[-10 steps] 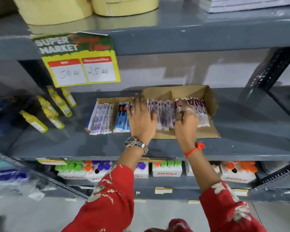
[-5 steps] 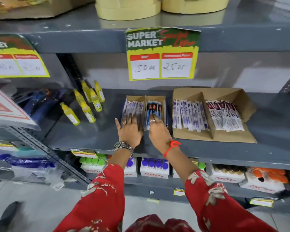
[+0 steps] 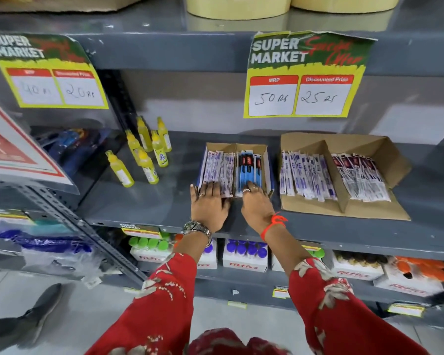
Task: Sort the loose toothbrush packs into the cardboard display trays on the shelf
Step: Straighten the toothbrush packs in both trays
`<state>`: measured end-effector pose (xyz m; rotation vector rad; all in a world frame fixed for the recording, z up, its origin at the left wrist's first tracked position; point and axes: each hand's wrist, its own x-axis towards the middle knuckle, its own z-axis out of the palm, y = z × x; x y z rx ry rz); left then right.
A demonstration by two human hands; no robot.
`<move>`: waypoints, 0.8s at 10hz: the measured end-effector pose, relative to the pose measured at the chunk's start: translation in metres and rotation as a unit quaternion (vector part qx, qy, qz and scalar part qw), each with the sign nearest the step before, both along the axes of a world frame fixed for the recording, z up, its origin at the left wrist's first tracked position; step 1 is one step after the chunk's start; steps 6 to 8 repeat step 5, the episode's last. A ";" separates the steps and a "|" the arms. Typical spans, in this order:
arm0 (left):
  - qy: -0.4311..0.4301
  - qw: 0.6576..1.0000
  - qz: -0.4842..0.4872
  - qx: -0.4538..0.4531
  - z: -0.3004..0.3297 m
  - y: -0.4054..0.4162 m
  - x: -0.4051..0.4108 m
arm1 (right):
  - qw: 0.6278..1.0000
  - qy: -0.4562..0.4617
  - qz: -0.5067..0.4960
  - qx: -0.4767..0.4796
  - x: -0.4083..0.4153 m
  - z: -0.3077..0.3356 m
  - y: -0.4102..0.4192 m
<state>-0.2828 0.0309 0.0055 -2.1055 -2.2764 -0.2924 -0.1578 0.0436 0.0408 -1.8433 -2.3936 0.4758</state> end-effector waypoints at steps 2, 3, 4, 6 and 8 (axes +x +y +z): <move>-0.020 1.000 -0.007 0.017 0.000 -0.001 0.001 | 0.998 0.057 -0.006 0.036 0.002 0.001 -0.002; -0.025 1.000 -0.005 0.014 0.001 -0.003 0.003 | 0.995 0.084 -0.011 0.047 0.001 0.008 -0.008; -0.036 0.999 -0.005 0.022 0.001 -0.007 0.004 | 0.993 0.106 -0.013 0.051 0.004 0.013 -0.015; -0.040 0.999 -0.003 0.035 0.004 -0.012 0.007 | 0.992 0.111 -0.008 0.065 0.005 0.019 -0.025; -0.040 0.999 -0.003 0.035 0.004 -0.012 0.007 | 0.992 0.111 -0.008 0.065 0.005 0.019 -0.025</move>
